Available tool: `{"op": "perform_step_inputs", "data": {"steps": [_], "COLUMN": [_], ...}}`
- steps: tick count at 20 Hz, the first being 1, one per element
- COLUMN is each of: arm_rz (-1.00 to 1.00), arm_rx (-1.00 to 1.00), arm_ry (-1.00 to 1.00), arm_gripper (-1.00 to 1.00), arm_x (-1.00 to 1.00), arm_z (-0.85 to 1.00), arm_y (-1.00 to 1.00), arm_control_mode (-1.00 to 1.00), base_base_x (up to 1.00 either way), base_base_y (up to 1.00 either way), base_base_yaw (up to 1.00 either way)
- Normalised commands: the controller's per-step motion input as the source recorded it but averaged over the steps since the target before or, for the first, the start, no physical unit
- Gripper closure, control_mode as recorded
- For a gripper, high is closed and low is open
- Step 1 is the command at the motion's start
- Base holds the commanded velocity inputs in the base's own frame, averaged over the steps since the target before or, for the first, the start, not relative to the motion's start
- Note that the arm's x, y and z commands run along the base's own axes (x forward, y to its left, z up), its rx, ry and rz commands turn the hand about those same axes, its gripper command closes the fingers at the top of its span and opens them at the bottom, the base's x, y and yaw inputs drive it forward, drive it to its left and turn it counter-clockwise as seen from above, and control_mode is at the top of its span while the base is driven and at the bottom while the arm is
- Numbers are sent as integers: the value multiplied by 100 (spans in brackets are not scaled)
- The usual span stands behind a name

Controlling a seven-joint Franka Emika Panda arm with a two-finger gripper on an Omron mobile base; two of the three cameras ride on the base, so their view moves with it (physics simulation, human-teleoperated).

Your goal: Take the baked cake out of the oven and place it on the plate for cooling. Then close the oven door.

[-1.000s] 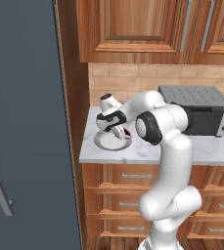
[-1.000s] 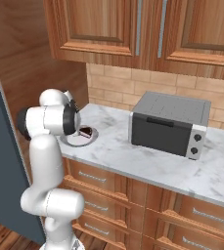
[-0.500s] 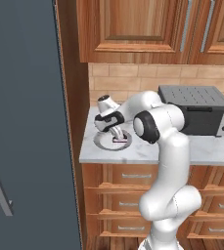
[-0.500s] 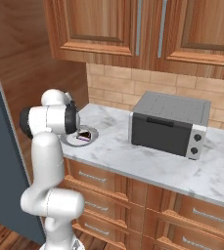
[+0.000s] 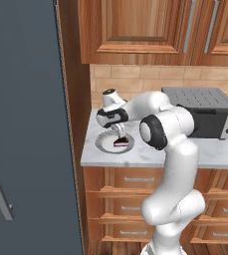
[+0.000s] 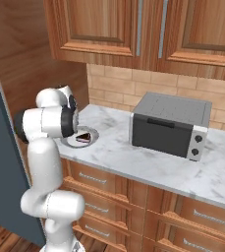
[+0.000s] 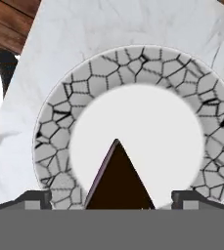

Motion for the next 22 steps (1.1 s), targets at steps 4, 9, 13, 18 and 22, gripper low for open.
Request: {"op": "perform_step_inputs", "data": {"steps": [4, 9, 13, 18, 22], "arm_rz": [0, -15, -52, -78, -83], "arm_rx": [20, 15, 22, 22, 22], "arm_ry": [-25, -15, -1, 9, 12], "arm_gripper": [-100, -100, -100, -100, -100], "arm_x": [-85, -100, -94, -38, -21], "arm_z": [100, 100, 60, 9, 0], "arm_y": [-45, -42, -15, -14, -18], "arm_control_mode": [-100, -100, -100, -100, -100], "base_base_x": [0, 0, 0, 0, 0], "base_base_y": [0, 0, 0, 0, 0], "base_base_yaw": [0, 0, 0, 0, 0]}}
